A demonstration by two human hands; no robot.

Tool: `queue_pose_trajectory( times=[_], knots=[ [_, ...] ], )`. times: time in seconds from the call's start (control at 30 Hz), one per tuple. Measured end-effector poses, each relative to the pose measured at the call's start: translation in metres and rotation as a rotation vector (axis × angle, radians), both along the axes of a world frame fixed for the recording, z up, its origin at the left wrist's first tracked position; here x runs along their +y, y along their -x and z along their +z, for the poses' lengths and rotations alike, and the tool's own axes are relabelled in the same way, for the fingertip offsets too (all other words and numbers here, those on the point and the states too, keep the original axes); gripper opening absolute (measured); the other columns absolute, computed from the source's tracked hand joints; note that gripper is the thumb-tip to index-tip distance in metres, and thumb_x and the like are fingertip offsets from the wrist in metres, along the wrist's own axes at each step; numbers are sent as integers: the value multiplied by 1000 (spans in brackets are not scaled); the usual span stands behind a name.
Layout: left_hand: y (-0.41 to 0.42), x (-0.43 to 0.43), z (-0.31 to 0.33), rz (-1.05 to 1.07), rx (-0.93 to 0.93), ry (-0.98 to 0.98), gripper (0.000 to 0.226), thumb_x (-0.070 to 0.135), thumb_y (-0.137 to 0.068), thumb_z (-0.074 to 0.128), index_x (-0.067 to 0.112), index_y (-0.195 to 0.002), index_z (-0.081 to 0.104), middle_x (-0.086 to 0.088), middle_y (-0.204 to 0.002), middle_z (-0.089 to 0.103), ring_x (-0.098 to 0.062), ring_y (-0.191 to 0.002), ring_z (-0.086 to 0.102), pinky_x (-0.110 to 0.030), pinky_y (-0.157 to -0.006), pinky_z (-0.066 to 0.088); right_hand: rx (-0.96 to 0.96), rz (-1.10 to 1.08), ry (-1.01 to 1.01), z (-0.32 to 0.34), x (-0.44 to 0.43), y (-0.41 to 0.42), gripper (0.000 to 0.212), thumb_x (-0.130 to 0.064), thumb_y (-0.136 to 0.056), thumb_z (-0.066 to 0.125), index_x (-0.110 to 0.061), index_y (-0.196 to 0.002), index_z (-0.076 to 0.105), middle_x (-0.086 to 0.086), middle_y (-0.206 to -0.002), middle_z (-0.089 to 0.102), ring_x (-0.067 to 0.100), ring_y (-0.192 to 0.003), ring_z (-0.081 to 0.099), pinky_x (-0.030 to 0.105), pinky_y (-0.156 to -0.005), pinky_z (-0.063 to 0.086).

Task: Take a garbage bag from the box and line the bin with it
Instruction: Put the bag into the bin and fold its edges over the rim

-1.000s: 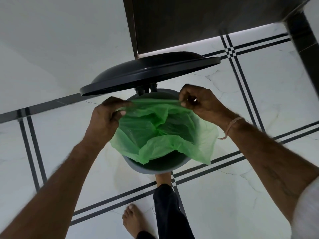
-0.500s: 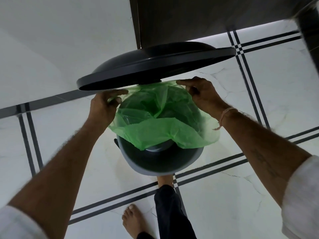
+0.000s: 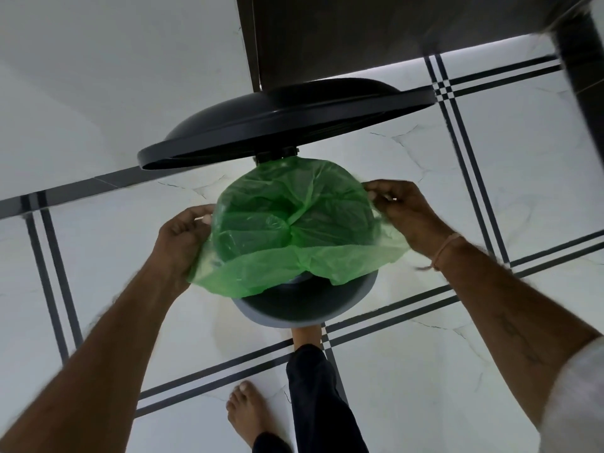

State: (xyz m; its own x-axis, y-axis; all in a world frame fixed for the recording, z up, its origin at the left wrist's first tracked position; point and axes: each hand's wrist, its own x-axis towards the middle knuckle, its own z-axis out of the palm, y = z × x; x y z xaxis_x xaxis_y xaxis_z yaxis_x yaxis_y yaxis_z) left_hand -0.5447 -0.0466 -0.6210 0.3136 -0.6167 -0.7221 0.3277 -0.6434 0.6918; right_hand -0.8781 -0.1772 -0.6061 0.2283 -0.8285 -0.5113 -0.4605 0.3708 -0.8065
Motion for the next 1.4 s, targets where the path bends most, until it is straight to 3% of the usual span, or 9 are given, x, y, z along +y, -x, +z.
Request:
queue_pose_trajectory(
  times=[0.07, 0.27, 0.4, 0.63, 0.83, 0.97, 1.03, 1.13, 1.4],
  knots=[
    [3, 11, -1, 62, -1, -10, 24, 0, -101, 55, 17, -104, 71, -2, -77, 77, -14, -64, 73, -34, -63, 64, -27, -68, -20, -4, 11, 5, 24, -4, -102, 59, -15, -114, 76, 13, -114, 77, 29, -112, 72, 42, -99, 56],
    [22, 35, 0, 108, -228, 11, 34, 6, -93, 72, 23, -121, 61, -3, -108, 66, -19, -84, 68, -34, -72, 60, 0, -248, 14, -14, 50, 10, 28, -11, -94, 71, -20, -120, 76, 9, -115, 77, 17, -92, 72, 34, -85, 59],
    [47, 63, 3, 176, -334, -24, 46, 16, -91, 76, 16, -132, 55, -6, -117, 62, -19, -89, 61, -33, -73, 54, 17, -342, 79, -21, 83, 11, 38, -26, -86, 75, -33, -124, 73, 1, -130, 70, 30, -111, 69, 50, -99, 58],
    [82, 110, -1, 381, 37, -108, 6, 18, -98, 67, 12, -99, 66, -6, -93, 73, -25, -88, 68, -39, -81, 57, -118, -590, 35, -20, 112, 12, 39, -12, -86, 77, -10, -124, 68, 25, -108, 68, 24, -92, 67, 42, -85, 58],
    [95, 126, -3, 601, 380, -141, 13, 28, -89, 65, 17, -96, 68, 5, -90, 78, -8, -81, 76, -22, -67, 63, -167, -743, -168, -23, 135, 19, 5, -16, -92, 75, -12, -95, 74, 2, -79, 68, 15, -72, 55, 27, -60, 42],
    [91, 121, -8, 733, 485, -177, 20, 33, -101, 53, 20, -93, 66, 6, -87, 74, 0, -57, 69, -9, -46, 50, -353, -847, -486, -22, 139, 28, 19, -21, -98, 67, -17, -80, 64, -8, -67, 56, 2, -47, 42, 14, -36, 28],
    [90, 114, -7, 761, 491, -253, 26, 35, -105, 50, 22, -86, 62, 10, -73, 71, 2, -41, 56, -7, -35, 37, -470, -937, -654, -20, 135, 31, 16, -20, -100, 63, -14, -85, 65, -6, -67, 65, 0, -48, 57, 13, -38, 41],
    [84, 107, -6, 835, 524, -275, 25, 34, -103, 53, 20, -85, 63, 9, -60, 71, 1, -44, 58, -9, -40, 45, -577, -1103, -754, -19, 124, 29, 16, -9, -101, 60, -6, -87, 67, 3, -68, 76, 10, -56, 73, 21, -51, 60],
    [74, 98, -11, 765, 534, -200, 27, 1, -106, 41, 9, -94, 63, -3, -81, 74, -11, -72, 70, -21, -70, 63, -586, -916, -605, -21, 112, 23, 19, -3, -104, 51, 0, -96, 68, 11, -83, 80, 18, -77, 79, 31, -71, 66]
  ],
)
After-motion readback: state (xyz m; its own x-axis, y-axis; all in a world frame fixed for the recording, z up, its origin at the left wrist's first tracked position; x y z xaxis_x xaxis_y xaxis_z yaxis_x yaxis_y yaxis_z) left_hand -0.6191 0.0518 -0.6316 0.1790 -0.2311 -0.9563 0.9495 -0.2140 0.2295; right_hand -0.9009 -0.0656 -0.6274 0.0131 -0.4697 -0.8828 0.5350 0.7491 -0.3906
